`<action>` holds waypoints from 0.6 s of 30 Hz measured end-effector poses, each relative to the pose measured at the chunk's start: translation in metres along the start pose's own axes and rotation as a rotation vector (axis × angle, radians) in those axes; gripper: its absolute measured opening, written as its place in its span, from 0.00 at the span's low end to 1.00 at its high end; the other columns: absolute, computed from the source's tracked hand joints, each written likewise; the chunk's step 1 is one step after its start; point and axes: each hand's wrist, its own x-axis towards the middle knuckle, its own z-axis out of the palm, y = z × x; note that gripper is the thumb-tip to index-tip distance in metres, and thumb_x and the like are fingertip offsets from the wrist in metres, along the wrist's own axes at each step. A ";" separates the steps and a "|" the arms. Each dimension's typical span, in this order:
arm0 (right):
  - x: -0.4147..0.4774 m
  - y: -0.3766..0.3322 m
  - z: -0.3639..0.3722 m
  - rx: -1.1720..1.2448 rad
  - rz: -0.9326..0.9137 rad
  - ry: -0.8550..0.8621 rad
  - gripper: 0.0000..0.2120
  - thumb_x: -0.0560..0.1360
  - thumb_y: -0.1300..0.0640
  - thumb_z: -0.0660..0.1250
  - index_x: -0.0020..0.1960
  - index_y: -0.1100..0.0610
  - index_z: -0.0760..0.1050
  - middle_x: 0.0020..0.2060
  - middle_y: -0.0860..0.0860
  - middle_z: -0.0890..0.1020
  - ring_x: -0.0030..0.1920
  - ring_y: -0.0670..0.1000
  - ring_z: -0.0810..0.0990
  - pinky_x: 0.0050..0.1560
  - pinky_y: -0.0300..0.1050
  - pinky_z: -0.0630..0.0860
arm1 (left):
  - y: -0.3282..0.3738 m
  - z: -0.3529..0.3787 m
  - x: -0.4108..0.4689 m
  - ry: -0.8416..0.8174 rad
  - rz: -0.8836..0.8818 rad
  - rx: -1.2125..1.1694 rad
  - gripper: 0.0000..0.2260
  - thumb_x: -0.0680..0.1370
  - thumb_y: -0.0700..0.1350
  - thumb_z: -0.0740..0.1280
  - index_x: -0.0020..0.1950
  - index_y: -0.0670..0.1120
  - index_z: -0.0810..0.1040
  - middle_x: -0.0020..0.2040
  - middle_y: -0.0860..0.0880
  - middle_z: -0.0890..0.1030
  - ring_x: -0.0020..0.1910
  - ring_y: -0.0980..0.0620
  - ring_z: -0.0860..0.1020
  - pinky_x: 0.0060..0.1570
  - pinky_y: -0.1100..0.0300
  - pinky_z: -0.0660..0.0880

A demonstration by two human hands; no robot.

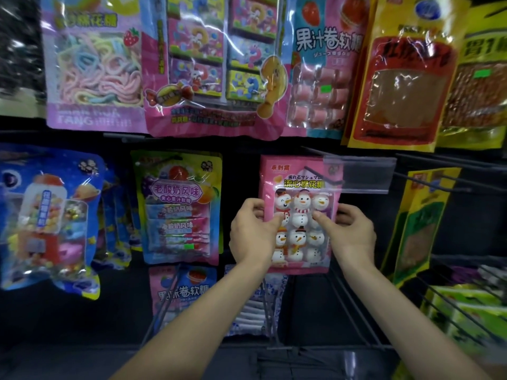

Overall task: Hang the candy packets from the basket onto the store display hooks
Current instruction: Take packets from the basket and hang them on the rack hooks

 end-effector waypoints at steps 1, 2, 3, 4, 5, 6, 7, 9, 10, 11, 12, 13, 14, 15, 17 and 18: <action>-0.001 0.000 -0.001 -0.009 -0.012 -0.006 0.19 0.71 0.50 0.82 0.59 0.52 0.82 0.46 0.44 0.84 0.47 0.43 0.83 0.50 0.45 0.81 | 0.000 0.000 0.001 -0.002 0.003 -0.001 0.14 0.75 0.52 0.79 0.56 0.53 0.80 0.46 0.57 0.82 0.44 0.58 0.81 0.47 0.49 0.83; -0.002 0.001 -0.001 -0.018 -0.027 -0.014 0.19 0.71 0.50 0.82 0.59 0.52 0.81 0.46 0.44 0.84 0.47 0.43 0.83 0.49 0.44 0.80 | 0.000 -0.001 0.001 -0.005 0.004 -0.003 0.14 0.75 0.52 0.79 0.57 0.53 0.80 0.47 0.57 0.82 0.44 0.58 0.81 0.47 0.49 0.83; -0.003 0.002 -0.002 -0.027 -0.038 -0.022 0.20 0.71 0.51 0.82 0.60 0.52 0.81 0.46 0.44 0.84 0.47 0.43 0.83 0.49 0.43 0.80 | -0.001 -0.002 0.001 -0.008 0.006 -0.003 0.15 0.75 0.51 0.79 0.57 0.53 0.79 0.48 0.57 0.82 0.44 0.57 0.81 0.47 0.49 0.83; -0.004 0.003 -0.003 -0.035 -0.046 -0.027 0.21 0.70 0.52 0.82 0.60 0.52 0.81 0.46 0.44 0.84 0.48 0.43 0.83 0.49 0.43 0.80 | -0.001 -0.003 0.002 -0.013 0.008 -0.001 0.15 0.75 0.52 0.79 0.57 0.53 0.79 0.48 0.57 0.82 0.45 0.57 0.82 0.47 0.49 0.83; -0.005 0.004 -0.004 -0.039 -0.051 -0.030 0.21 0.70 0.53 0.82 0.61 0.52 0.81 0.46 0.44 0.84 0.48 0.43 0.83 0.49 0.44 0.80 | -0.002 -0.003 0.002 -0.016 0.012 0.002 0.15 0.75 0.52 0.79 0.58 0.54 0.79 0.49 0.57 0.82 0.45 0.56 0.82 0.48 0.49 0.83; -0.005 0.004 -0.004 -0.041 -0.054 -0.033 0.22 0.70 0.54 0.82 0.61 0.52 0.80 0.46 0.44 0.84 0.48 0.43 0.83 0.50 0.45 0.81 | -0.002 -0.004 0.002 -0.017 0.015 0.006 0.16 0.74 0.52 0.79 0.58 0.54 0.79 0.49 0.58 0.82 0.45 0.56 0.82 0.48 0.48 0.83; -0.005 0.004 -0.004 -0.042 -0.058 -0.035 0.22 0.70 0.55 0.82 0.61 0.52 0.80 0.46 0.44 0.84 0.48 0.43 0.82 0.50 0.45 0.81 | -0.001 -0.004 0.002 -0.017 0.018 0.013 0.16 0.74 0.52 0.79 0.58 0.54 0.79 0.48 0.58 0.82 0.45 0.56 0.82 0.48 0.48 0.83; -0.006 0.003 -0.004 -0.045 -0.069 -0.042 0.23 0.70 0.55 0.82 0.62 0.51 0.79 0.47 0.43 0.83 0.47 0.42 0.82 0.50 0.44 0.81 | -0.001 -0.005 0.003 -0.015 0.023 0.028 0.16 0.74 0.52 0.80 0.58 0.54 0.79 0.48 0.58 0.82 0.46 0.56 0.82 0.48 0.48 0.83; -0.006 0.003 -0.004 -0.048 -0.073 -0.046 0.24 0.70 0.55 0.82 0.63 0.51 0.79 0.47 0.43 0.83 0.47 0.41 0.81 0.49 0.42 0.80 | 0.000 -0.006 0.003 -0.016 0.025 0.032 0.16 0.74 0.52 0.80 0.58 0.54 0.79 0.48 0.58 0.82 0.46 0.56 0.83 0.48 0.48 0.83; -0.006 0.003 -0.004 -0.049 -0.073 -0.050 0.24 0.70 0.55 0.83 0.63 0.51 0.78 0.47 0.43 0.83 0.47 0.42 0.82 0.48 0.41 0.80 | 0.000 -0.006 0.003 -0.017 0.026 0.038 0.16 0.74 0.52 0.80 0.58 0.54 0.79 0.48 0.58 0.82 0.46 0.56 0.83 0.48 0.48 0.83; -0.006 0.003 -0.005 -0.049 -0.071 -0.053 0.25 0.70 0.54 0.83 0.64 0.50 0.78 0.47 0.44 0.83 0.48 0.43 0.82 0.47 0.40 0.79 | 0.000 -0.007 0.003 -0.020 0.028 0.043 0.16 0.74 0.52 0.79 0.58 0.54 0.79 0.48 0.58 0.82 0.46 0.56 0.83 0.48 0.48 0.84; -0.006 0.003 -0.005 -0.051 -0.069 -0.056 0.27 0.69 0.54 0.83 0.65 0.50 0.77 0.47 0.44 0.83 0.48 0.43 0.82 0.47 0.41 0.80 | 0.001 -0.008 0.003 -0.021 0.031 0.050 0.16 0.74 0.52 0.79 0.58 0.54 0.79 0.48 0.58 0.83 0.46 0.56 0.83 0.48 0.48 0.84; -0.006 0.003 -0.006 -0.057 -0.067 -0.058 0.28 0.69 0.54 0.83 0.66 0.50 0.77 0.48 0.44 0.82 0.48 0.44 0.82 0.48 0.42 0.80 | 0.002 -0.009 0.003 -0.023 0.034 0.057 0.16 0.74 0.52 0.79 0.58 0.55 0.79 0.48 0.58 0.83 0.46 0.56 0.83 0.47 0.48 0.84; -0.005 0.004 -0.007 -0.066 -0.064 -0.059 0.30 0.69 0.53 0.83 0.67 0.50 0.76 0.48 0.45 0.82 0.48 0.45 0.82 0.47 0.43 0.81 | 0.002 -0.009 0.002 -0.025 0.034 0.064 0.16 0.74 0.52 0.79 0.58 0.55 0.79 0.48 0.58 0.83 0.46 0.56 0.83 0.47 0.49 0.84; -0.005 0.005 -0.009 -0.091 -0.062 -0.064 0.34 0.69 0.51 0.84 0.70 0.50 0.74 0.49 0.45 0.81 0.48 0.45 0.82 0.44 0.41 0.79 | 0.005 -0.011 0.001 -0.031 0.027 0.080 0.17 0.74 0.52 0.79 0.59 0.55 0.79 0.48 0.58 0.82 0.46 0.56 0.83 0.47 0.49 0.84; -0.005 0.005 -0.010 -0.103 -0.059 -0.068 0.36 0.68 0.50 0.84 0.72 0.50 0.73 0.50 0.46 0.81 0.49 0.46 0.82 0.43 0.41 0.78 | 0.006 -0.013 0.000 -0.034 0.021 0.089 0.18 0.74 0.53 0.79 0.60 0.55 0.78 0.49 0.58 0.82 0.46 0.56 0.83 0.47 0.49 0.84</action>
